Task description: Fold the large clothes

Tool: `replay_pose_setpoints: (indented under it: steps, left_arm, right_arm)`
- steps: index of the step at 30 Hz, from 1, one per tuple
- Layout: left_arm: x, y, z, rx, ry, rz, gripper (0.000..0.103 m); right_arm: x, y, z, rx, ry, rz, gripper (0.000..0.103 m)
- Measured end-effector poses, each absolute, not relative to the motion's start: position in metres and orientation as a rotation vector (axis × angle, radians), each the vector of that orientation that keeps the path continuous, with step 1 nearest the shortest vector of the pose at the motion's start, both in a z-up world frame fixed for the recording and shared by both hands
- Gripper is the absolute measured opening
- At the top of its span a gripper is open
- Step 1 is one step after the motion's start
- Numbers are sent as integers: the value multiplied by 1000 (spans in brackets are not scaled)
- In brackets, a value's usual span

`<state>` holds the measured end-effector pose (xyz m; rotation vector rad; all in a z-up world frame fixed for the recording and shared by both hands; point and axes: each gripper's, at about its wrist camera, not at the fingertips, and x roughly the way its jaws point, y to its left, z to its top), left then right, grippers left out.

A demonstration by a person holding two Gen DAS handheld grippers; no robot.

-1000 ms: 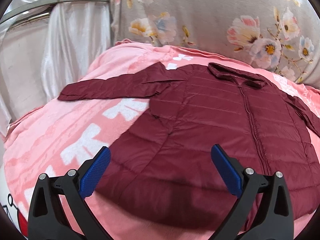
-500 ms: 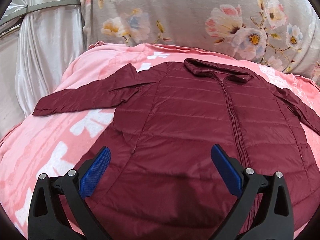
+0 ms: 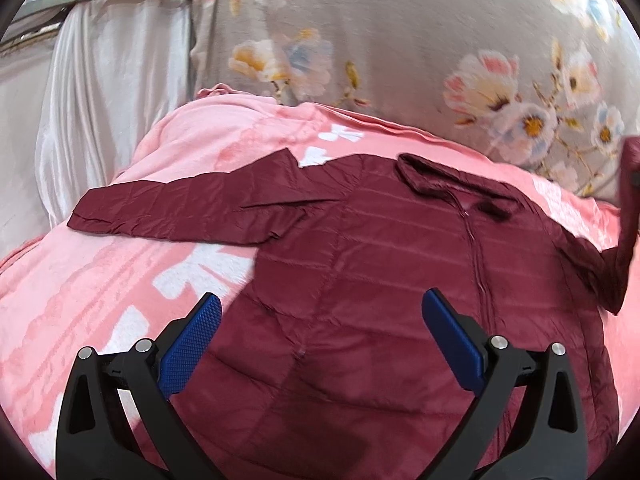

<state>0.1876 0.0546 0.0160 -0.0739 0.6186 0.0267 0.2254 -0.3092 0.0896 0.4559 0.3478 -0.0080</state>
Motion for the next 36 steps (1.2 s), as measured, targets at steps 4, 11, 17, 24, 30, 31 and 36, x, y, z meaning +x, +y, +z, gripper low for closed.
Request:
replay_pose_setpoints:
  steps: [4, 11, 17, 24, 30, 31, 36]
  left_arm:
    - [193, 77, 18, -96, 612, 51, 98]
    - [208, 114, 11, -146, 636, 65, 98]
    - [229, 120, 2, -183, 678, 10, 98]
    - [273, 99, -14, -361, 781, -176, 98]
    - [310, 74, -51, -459, 929, -203, 97]
    - [311, 74, -52, -473, 927, -196, 96]
    - [322, 63, -48, -515, 932, -233, 60]
  right_arm:
    - [265, -241, 72, 437, 421, 161, 6]
    - [305, -145, 28, 396, 582, 303, 6]
    - [333, -91, -14, 296, 752, 333, 14]
    - [301, -108, -10, 303, 723, 303, 55]
    - [245, -199, -3, 424, 659, 104, 55]
    - [237, -219, -4, 451, 651, 53, 55]
    - [214, -313, -22, 627, 636, -149, 56]
